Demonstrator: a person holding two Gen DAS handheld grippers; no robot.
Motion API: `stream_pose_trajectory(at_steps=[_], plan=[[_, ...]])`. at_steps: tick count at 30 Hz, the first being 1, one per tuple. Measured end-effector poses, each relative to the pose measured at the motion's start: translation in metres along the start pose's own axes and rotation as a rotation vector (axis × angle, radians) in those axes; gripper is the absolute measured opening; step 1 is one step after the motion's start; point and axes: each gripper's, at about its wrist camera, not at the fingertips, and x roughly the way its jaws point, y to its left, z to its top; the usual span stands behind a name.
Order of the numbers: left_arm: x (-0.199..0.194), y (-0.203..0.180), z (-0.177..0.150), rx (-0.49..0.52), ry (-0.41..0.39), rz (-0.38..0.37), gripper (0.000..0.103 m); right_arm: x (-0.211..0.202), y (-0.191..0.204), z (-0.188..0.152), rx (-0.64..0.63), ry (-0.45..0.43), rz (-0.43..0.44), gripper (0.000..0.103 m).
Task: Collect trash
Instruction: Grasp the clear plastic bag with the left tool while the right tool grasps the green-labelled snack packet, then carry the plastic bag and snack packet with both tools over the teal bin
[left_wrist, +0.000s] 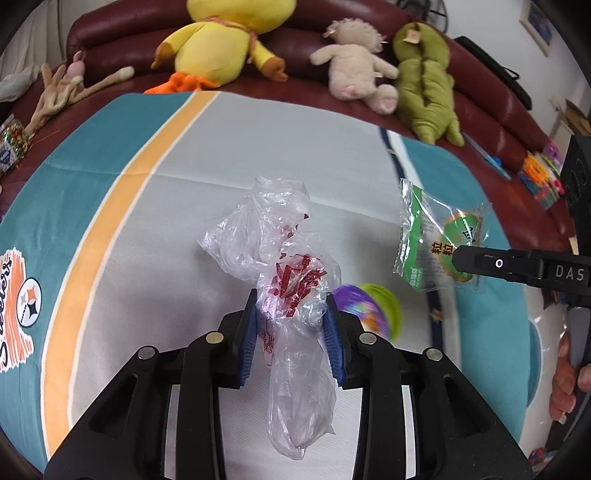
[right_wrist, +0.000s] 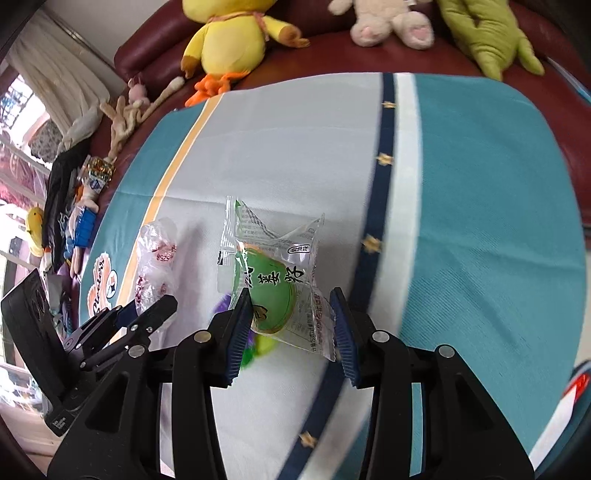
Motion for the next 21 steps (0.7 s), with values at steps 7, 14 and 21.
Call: stream_pose_trajectory(at_steps=[7,14,21], plan=[[-0.015,-0.040,-0.021,0.050,0.006,-0.055,0.034,-0.037,-0.037,-0.040,0.080,-0.033,0.015,0.041],[-0.025,-0.082,-0.046,0.103,0.034,-0.102,0.034,-0.072,-0.071,-0.086,0.168,-0.080,0.034,0.041],[-0.028,-0.138,-0.068,0.191,0.067,-0.143,0.034,-0.109,-0.109,-0.136,0.254,-0.150,0.052,0.041]])
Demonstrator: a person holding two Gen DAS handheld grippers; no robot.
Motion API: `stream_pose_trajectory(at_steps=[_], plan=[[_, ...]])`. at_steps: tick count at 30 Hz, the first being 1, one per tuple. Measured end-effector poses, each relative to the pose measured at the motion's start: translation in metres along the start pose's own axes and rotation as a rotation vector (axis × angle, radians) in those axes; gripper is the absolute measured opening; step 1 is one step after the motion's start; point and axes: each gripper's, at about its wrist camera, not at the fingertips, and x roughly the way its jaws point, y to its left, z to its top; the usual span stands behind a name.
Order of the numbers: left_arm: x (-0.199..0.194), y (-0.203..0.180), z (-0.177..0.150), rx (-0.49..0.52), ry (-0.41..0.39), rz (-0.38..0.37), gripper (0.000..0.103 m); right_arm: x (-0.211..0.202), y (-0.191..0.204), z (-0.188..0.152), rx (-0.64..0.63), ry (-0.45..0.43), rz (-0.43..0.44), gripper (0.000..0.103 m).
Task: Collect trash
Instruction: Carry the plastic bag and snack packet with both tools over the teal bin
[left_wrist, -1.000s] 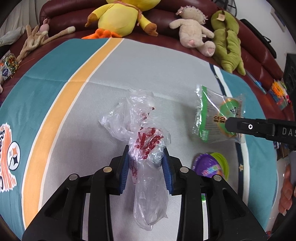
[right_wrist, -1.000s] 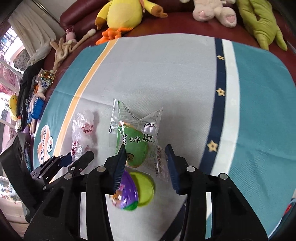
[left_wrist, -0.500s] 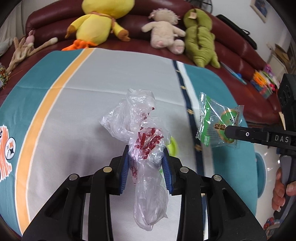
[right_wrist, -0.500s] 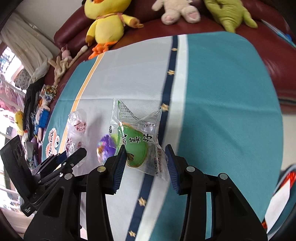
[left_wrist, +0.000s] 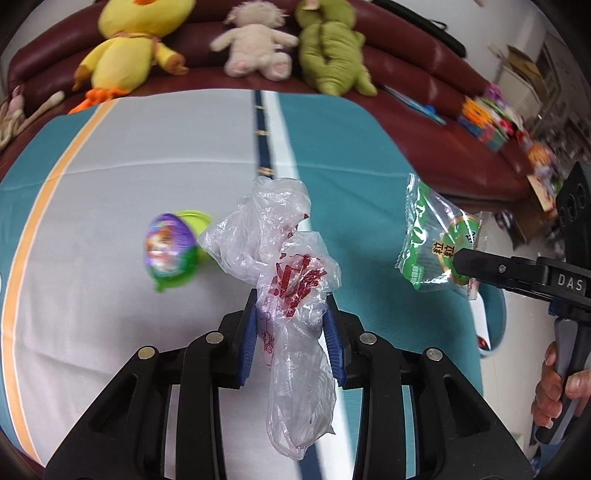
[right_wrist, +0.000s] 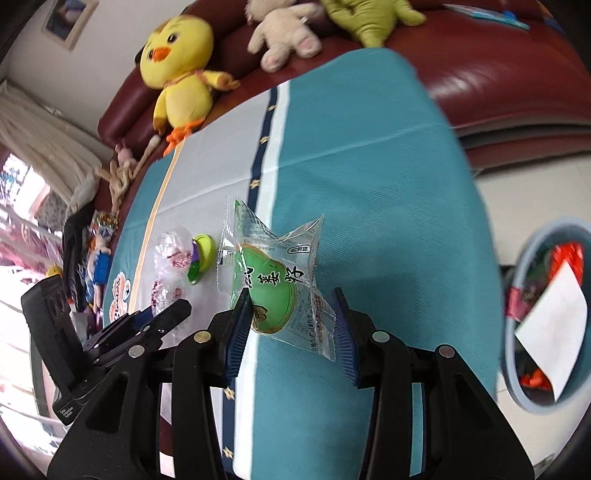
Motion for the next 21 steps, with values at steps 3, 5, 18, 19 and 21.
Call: stream_pose_trajectory(at_steps=[3,5,18,19,21], plan=[[0.002,-0.029,0.000,0.051,0.005,-0.015,0.034,-0.025,-0.025,-0.012,0.042,-0.045,0.004,0.041],[0.004,-0.049,0.001,0.086,0.007,-0.028,0.034,-0.045,-0.041,-0.019,0.064,-0.084,0.001,0.041],[0.046,-0.191,0.002,0.293,0.089,-0.122,0.034,-0.135,-0.150,-0.058,0.212,-0.247,-0.057,0.041],[0.050,-0.200,0.001,0.305,0.098,-0.127,0.034,-0.138,-0.156,-0.061,0.223,-0.251,-0.062,0.041],[0.059,-0.215,0.000,0.323,0.117,-0.140,0.034,-0.145,-0.172,-0.067,0.246,-0.255,-0.070,0.041]])
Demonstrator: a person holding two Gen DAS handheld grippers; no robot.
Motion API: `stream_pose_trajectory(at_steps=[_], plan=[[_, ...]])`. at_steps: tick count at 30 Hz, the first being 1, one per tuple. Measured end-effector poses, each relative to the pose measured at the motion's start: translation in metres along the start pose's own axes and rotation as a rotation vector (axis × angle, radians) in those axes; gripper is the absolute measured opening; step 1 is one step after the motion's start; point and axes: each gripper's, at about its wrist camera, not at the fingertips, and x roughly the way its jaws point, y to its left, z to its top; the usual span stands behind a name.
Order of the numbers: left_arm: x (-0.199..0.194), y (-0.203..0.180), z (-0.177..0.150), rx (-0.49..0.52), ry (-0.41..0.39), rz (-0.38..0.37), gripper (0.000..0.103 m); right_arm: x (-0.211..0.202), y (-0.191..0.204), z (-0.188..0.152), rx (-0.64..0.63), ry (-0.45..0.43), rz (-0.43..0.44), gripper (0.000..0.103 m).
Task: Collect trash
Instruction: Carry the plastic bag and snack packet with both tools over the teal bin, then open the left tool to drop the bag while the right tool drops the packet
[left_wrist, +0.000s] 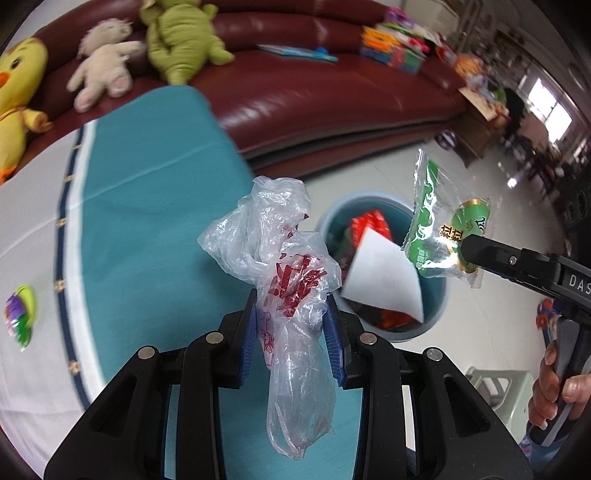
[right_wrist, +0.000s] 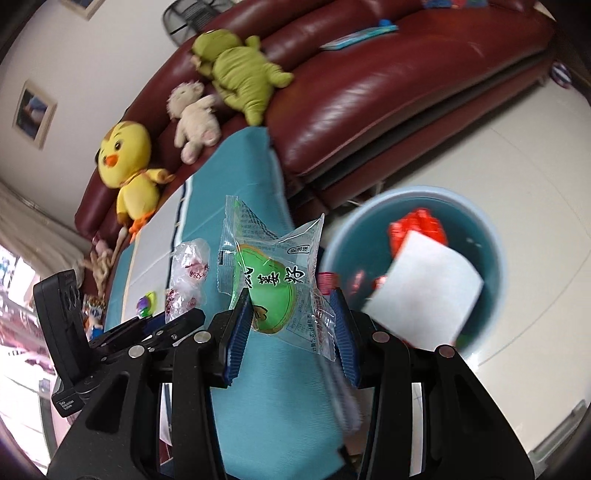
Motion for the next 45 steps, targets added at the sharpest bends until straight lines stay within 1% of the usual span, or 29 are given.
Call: stream_pose_trajectory(at_steps=[6,11,18,19,21,23,24,25,26,28,32,34,37,43,44,45], plan=[[0.032,-0.039,0.019,0.052,0.039,-0.043,0.034,-0.017,-0.050,0.005,0.068,-0.023,-0.046,0.041],[0.057,-0.067,0.034,0.090,0.068,-0.064,0.034,-0.025,-0.083,0.009,0.120,-0.040,-0.064,0.041],[0.086,-0.086,0.050,0.111,0.103,-0.095,0.034,-0.022,-0.106,0.017,0.155,-0.029,-0.079,0.041],[0.090,-0.088,0.051,0.112,0.107,-0.096,0.036,-0.022,-0.108,0.019,0.157,-0.028,-0.082,0.041],[0.096,-0.091,0.054,0.112,0.109,-0.094,0.043,-0.022,-0.112,0.022,0.161,-0.027,-0.091,0.041],[0.102,-0.093,0.056,0.110,0.111,-0.101,0.062,-0.022,-0.116,0.025,0.167,-0.026,-0.098,0.041],[0.104,-0.093,0.057,0.110,0.106,-0.099,0.067,-0.022,-0.118,0.026,0.171,-0.025,-0.103,0.041],[0.105,-0.093,0.058,0.109,0.099,-0.090,0.074,-0.022,-0.120,0.027,0.173,-0.024,-0.106,0.041],[0.105,-0.093,0.058,0.108,0.095,-0.085,0.077,-0.021,-0.122,0.027,0.176,-0.022,-0.109,0.041],[0.106,-0.090,0.057,0.101,0.093,-0.080,0.079,-0.018,-0.124,0.028,0.180,-0.016,-0.114,0.041],[0.104,-0.081,0.054,0.081,0.101,-0.074,0.087,-0.011,-0.124,0.030,0.180,0.000,-0.114,0.041],[0.100,-0.076,0.052,0.072,0.102,-0.068,0.088,-0.006,-0.120,0.032,0.176,0.008,-0.110,0.041],[0.094,-0.065,0.047,0.061,0.104,-0.062,0.092,0.001,-0.116,0.034,0.166,0.021,-0.108,0.041],[0.073,-0.045,0.037,0.047,0.070,-0.035,0.092,0.023,-0.100,0.036,0.136,0.076,-0.093,0.044],[0.071,-0.042,0.035,0.044,0.067,-0.034,0.093,0.026,-0.098,0.035,0.132,0.086,-0.088,0.050],[0.069,-0.038,0.033,0.040,0.064,-0.032,0.093,0.031,-0.095,0.035,0.132,0.098,-0.084,0.061]])
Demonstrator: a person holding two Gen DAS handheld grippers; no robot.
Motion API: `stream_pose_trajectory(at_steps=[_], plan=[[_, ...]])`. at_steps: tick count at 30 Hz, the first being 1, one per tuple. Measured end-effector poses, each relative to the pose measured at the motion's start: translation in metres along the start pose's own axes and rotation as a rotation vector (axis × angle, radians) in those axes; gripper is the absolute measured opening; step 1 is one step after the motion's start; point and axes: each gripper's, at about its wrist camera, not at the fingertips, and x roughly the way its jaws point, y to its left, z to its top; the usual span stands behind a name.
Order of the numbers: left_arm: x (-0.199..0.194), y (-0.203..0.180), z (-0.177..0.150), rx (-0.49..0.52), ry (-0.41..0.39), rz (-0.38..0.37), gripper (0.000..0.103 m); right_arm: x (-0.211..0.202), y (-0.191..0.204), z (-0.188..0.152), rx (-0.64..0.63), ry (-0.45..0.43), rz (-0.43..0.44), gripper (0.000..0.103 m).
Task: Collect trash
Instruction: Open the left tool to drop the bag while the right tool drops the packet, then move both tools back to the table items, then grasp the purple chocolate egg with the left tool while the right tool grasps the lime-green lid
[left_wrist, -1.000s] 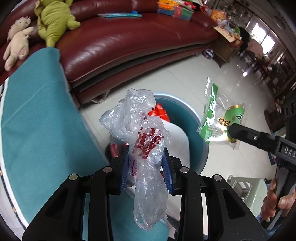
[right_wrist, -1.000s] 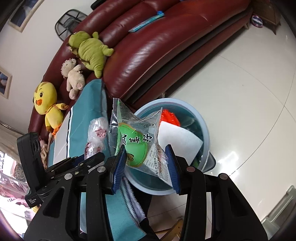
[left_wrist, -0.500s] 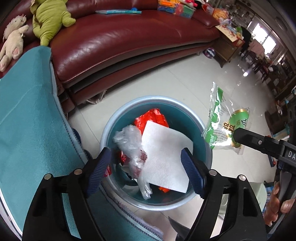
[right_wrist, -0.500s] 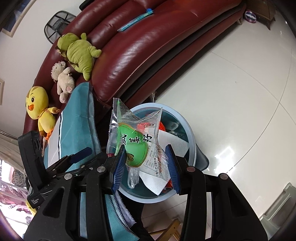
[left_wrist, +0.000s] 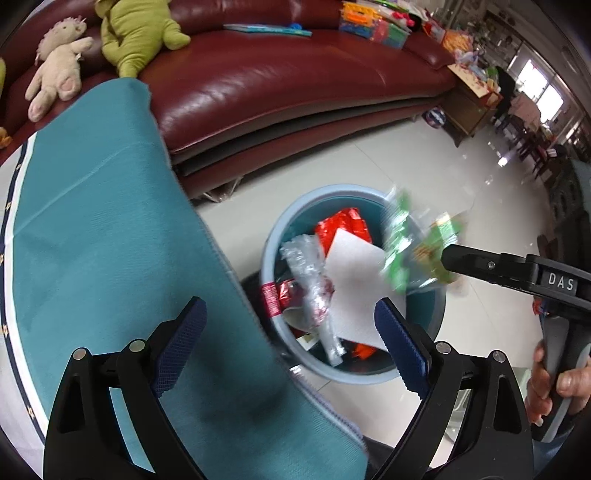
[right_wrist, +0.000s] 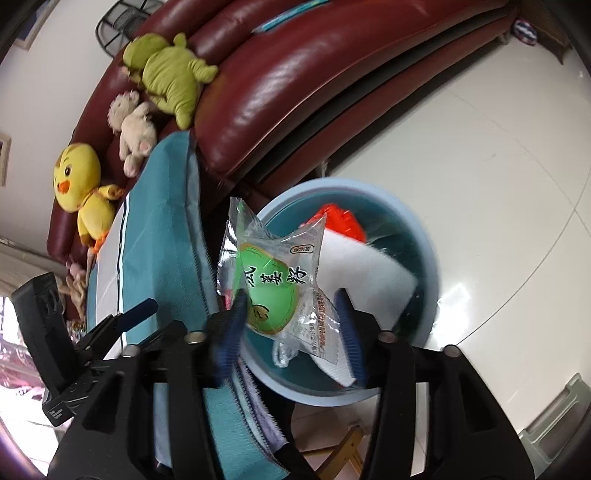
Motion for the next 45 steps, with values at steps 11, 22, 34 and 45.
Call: stream_pose_trajectory(at_steps=[11,22,34,45], plan=[[-0.014,0.027,-0.019,-0.035,0.000,-0.008,0.093,-0.002,0.001,-0.006,0.052,-0.005,-0.081,0.076],[-0.049,0.069,-0.045,-0.109,-0.047,0.004,0.093,0.003,0.047,-0.023,0.005,0.034,-0.114,0.079],[-0.098,0.169,-0.091,-0.246,-0.112,0.106,0.094,0.042,0.148,-0.046,-0.162,0.123,-0.108,0.082],[-0.142,0.300,-0.142,-0.471,-0.178,0.236,0.094,0.105,0.256,-0.074,-0.321,0.237,-0.070,0.082]])
